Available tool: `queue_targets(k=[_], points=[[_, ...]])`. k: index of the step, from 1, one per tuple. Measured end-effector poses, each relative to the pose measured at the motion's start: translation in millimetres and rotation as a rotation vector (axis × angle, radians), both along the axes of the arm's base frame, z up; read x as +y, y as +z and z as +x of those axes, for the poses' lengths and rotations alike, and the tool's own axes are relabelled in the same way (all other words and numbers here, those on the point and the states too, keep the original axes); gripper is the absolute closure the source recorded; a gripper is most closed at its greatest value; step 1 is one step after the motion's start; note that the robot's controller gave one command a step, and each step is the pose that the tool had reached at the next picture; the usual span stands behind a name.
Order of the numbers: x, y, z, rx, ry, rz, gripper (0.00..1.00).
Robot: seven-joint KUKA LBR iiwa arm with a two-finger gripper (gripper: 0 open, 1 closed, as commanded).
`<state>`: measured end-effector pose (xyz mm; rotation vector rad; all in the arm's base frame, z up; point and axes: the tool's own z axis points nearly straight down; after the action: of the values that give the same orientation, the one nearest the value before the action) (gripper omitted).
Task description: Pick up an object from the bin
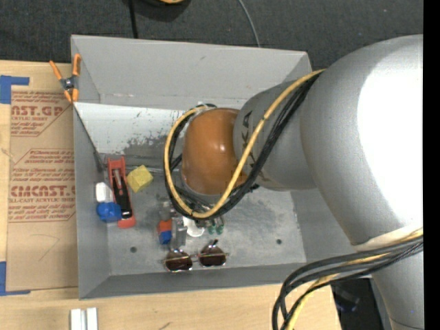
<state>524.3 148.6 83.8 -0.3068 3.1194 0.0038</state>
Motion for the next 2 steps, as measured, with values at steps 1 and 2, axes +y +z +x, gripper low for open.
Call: queue_targets(k=[1, 2], points=[[10.9, 55.5, 5.0, 0.005, 0.003, -0.001, 1.0], [12.4, 78.5, 9.9, -0.009, 0.016, 0.002, 1.0]])
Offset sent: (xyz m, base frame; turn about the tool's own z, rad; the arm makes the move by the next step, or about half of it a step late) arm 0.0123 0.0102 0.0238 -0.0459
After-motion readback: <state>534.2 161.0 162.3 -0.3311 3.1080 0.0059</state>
